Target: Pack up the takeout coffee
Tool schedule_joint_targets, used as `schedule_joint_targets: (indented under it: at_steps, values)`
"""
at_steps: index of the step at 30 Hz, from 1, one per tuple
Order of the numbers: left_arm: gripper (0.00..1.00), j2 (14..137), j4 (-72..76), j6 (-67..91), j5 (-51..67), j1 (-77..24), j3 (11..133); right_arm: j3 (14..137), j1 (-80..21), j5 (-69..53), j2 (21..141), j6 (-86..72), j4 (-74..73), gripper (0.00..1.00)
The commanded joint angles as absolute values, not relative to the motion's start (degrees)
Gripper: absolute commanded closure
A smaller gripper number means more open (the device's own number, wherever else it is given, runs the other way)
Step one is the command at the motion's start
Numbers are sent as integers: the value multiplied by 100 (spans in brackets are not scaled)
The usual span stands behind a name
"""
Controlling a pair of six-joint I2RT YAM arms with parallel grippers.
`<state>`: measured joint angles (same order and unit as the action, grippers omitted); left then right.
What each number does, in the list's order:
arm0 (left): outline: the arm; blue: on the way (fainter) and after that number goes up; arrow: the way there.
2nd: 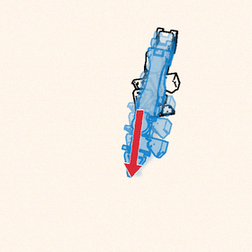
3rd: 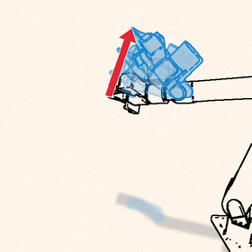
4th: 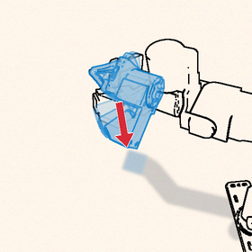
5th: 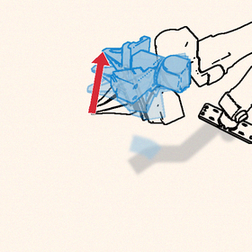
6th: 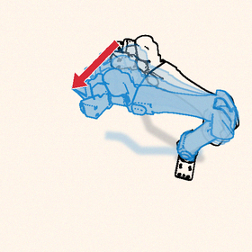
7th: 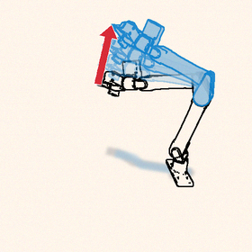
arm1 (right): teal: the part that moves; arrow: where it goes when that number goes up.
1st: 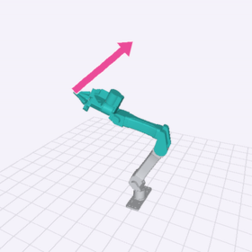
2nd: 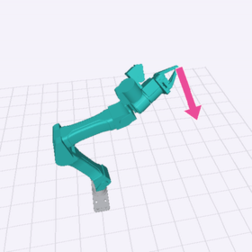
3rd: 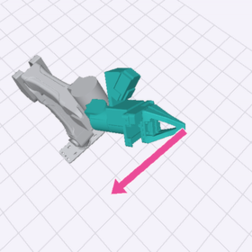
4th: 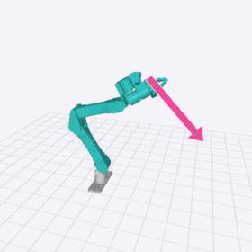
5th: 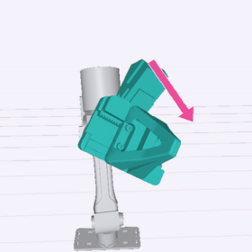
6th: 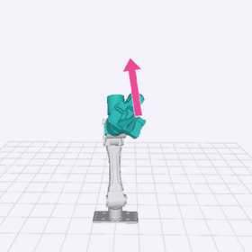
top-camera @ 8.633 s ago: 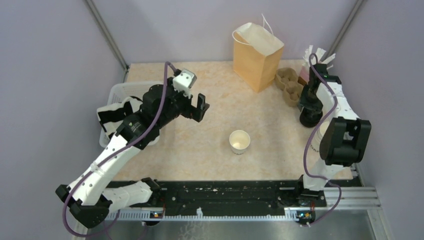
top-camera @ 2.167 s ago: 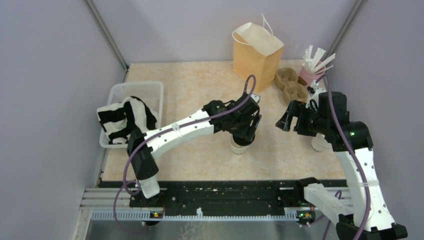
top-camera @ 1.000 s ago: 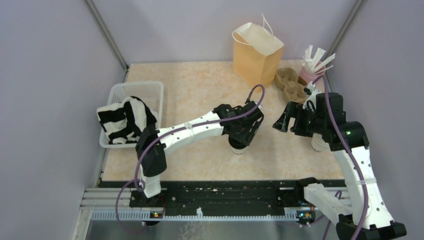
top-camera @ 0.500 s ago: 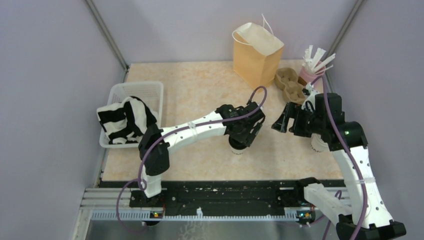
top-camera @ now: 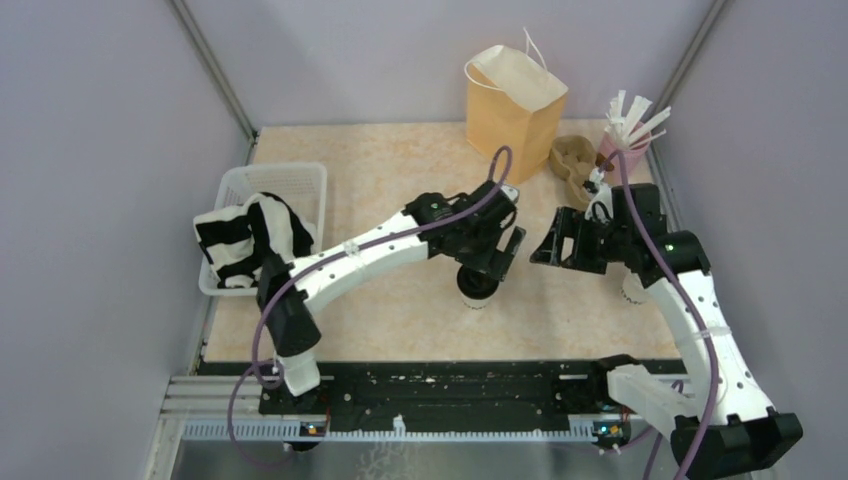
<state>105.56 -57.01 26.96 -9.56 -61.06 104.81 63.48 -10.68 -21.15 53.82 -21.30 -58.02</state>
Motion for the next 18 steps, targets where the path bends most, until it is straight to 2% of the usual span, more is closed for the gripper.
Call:
schedule_joint_targets:
  at_steps: [1, 6, 8, 10, 12, 15, 18]
  values:
    - [5, 9450, -5315, 3040, 363, -5424, 9605, 5982, -1027, -3404, 5823, -2015, -5175, 23]
    - [17, 8202, -3455, 3498, 2234, -4181, 7377, 5239, -1026, -4583, 6259, -2425, -3956, 33]
    - [24, 8049, -2942, 3614, 2831, -3774, 6810, 5039, -1028, -4664, 6456, -2464, -3672, 40]
    - [27, 8112, -2635, 3640, 3459, -3514, 6511, 4864, -1028, -4828, 6687, -2468, -3430, 44]
    - [23, 8296, -2402, 3556, 3883, -3431, 6383, 4689, -1026, -5124, 6881, -2557, -3102, 42]
    - [19, 8635, -2400, 3383, 4268, -3402, 6410, 4485, -1028, -5231, 7061, -2620, -2702, 31]
    - [20, 8760, -2154, 3386, 4346, -3380, 6316, 4348, -1028, -5389, 7256, -2614, -2474, 30]
